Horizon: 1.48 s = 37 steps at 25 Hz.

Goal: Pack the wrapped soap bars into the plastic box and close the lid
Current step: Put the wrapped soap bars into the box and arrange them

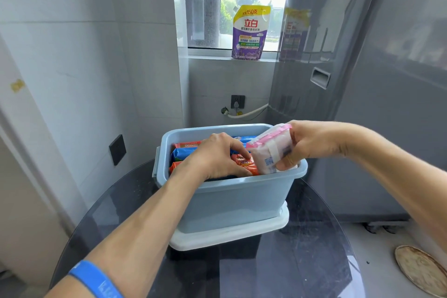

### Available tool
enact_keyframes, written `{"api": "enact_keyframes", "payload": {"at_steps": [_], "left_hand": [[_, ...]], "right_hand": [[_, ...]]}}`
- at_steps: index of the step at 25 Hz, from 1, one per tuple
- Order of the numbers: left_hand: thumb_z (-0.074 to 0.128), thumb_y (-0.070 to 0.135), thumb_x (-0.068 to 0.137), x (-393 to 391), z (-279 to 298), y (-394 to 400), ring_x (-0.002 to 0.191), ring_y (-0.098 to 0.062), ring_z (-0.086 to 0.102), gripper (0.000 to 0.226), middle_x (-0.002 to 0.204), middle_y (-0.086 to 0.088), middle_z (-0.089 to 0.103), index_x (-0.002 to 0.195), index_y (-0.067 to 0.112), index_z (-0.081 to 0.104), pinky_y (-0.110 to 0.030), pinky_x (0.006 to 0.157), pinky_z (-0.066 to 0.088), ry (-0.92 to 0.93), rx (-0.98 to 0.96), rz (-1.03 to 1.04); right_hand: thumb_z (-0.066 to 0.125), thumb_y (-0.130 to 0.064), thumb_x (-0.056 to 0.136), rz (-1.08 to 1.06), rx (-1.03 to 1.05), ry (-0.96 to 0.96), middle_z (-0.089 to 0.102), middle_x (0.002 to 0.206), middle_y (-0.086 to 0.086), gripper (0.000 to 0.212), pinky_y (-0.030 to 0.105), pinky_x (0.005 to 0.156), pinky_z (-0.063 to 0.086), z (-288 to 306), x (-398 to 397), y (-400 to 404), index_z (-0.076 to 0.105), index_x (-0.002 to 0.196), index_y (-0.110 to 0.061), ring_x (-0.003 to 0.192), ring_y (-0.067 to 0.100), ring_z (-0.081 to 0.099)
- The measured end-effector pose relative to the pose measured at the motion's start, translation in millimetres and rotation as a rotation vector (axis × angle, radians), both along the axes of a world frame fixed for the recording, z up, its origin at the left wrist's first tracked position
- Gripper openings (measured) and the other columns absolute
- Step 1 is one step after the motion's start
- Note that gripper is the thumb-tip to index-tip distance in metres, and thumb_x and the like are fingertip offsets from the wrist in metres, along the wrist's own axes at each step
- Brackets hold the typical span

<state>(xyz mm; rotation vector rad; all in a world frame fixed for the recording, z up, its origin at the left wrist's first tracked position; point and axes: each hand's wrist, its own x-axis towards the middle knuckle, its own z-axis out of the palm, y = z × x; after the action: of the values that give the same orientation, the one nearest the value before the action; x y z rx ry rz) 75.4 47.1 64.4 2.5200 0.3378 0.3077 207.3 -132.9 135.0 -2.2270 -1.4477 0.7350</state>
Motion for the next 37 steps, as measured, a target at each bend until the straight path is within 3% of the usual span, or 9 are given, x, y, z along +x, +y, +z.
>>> {"api": "enact_keyframes", "payload": {"at_steps": [4,9,13,20,24,27,30,33,37], "left_hand": [[0.084,0.051,0.063,-3.3,1.1,3.4,0.087,-0.009,0.063,0.034,0.099,0.014,0.068,0.096,0.045,0.076,-0.027,0.078,0.051,0.06,-0.049,-0.037],[0.071,0.032,0.081,-13.3,5.6,53.5,0.116,-0.022,0.059,0.022,0.124,0.001,0.068,0.103,0.032,0.072,-0.037,0.099,0.043,-0.343,0.153,0.348],[0.059,0.05,0.086,-26.6,3.4,73.2,0.12,-0.032,0.052,0.046,0.131,-0.009,0.057,0.126,0.027,0.056,-0.045,0.1,0.04,0.224,0.245,0.459],[0.048,0.045,0.093,-125.6,31.6,-14.8,0.095,-0.027,0.065,0.027,0.1,-0.002,0.068,0.084,0.02,0.055,-0.034,0.069,0.04,0.307,0.695,0.396],[0.037,0.068,0.084,-176.9,39.4,-81.6,0.052,-0.006,0.04,0.052,0.06,0.007,0.044,0.065,0.02,0.04,-0.029,0.054,0.032,0.344,0.583,0.144],[0.042,0.063,0.083,-155.4,49.2,-71.1,0.048,-0.004,0.048,0.051,0.048,0.011,0.048,0.058,0.019,0.048,-0.019,0.053,0.036,0.078,0.49,0.016],[0.047,0.047,0.095,-99.9,46.1,-58.9,0.09,-0.003,0.057,0.027,0.096,0.017,0.068,0.089,0.031,0.068,-0.029,0.082,0.048,-0.045,0.435,-0.181],[0.042,0.042,0.101,-50.0,27.1,-57.4,0.134,-0.011,0.04,0.037,0.145,0.014,0.052,0.135,0.036,0.056,-0.038,0.114,0.031,0.129,0.464,-0.347],[0.033,0.044,0.1,-31.0,1.5,-51.7,0.134,-0.011,0.033,0.043,0.15,0.02,0.043,0.14,0.044,0.05,-0.043,0.114,0.023,0.187,0.498,-0.362]], "right_hand": [[0.081,-0.003,0.076,-0.025,-0.002,0.057,0.077,0.102,0.004,0.031,0.041,0.099,0.051,-1.6,-4.1,-4.9,0.074,0.105,-0.012,0.102,0.025,0.07],[0.072,-0.011,0.077,-0.359,0.942,0.474,0.076,0.103,0.011,0.032,0.043,0.089,0.057,-66.1,-45.9,-37.0,0.07,0.109,-0.004,0.095,0.025,0.071],[0.073,-0.016,0.083,-0.683,1.29,0.633,0.078,0.095,0.002,0.022,0.03,0.071,0.059,-86.0,-64.7,-10.3,0.07,0.104,-0.015,0.087,0.016,0.073],[0.071,-0.012,0.089,-0.648,1.093,0.312,0.074,0.104,0.006,0.027,0.039,0.08,0.057,-94.4,-28.5,12.2,0.067,0.116,-0.011,0.096,0.02,0.07],[0.06,-0.004,0.091,-0.423,1.029,0.487,0.076,0.098,-0.004,0.03,0.027,0.076,0.058,-83.9,-16.6,26.2,0.056,0.121,-0.001,0.09,0.011,0.071],[0.071,-0.027,0.081,-0.465,1.016,0.49,0.075,0.108,0.001,0.049,0.029,0.074,0.06,-77.5,-31.2,8.3,0.059,0.124,-0.007,0.098,0.015,0.072],[0.079,-0.03,0.081,-0.606,1.095,0.372,0.073,0.111,0.0,0.049,0.027,0.068,0.06,-63.8,-46.1,-17.3,0.059,0.124,-0.018,0.099,0.016,0.071],[0.081,-0.03,0.075,-0.737,1.053,0.093,0.07,0.097,-0.007,0.053,0.041,0.07,0.062,-47.7,-66.4,-28.8,0.05,0.118,-0.03,0.088,0.015,0.07],[0.072,-0.036,0.08,-0.654,0.741,-0.409,0.063,0.081,-0.011,0.049,0.032,0.057,0.05,-44.5,-89.5,-26.3,0.038,0.114,-0.033,0.066,0.016,0.063]]}}
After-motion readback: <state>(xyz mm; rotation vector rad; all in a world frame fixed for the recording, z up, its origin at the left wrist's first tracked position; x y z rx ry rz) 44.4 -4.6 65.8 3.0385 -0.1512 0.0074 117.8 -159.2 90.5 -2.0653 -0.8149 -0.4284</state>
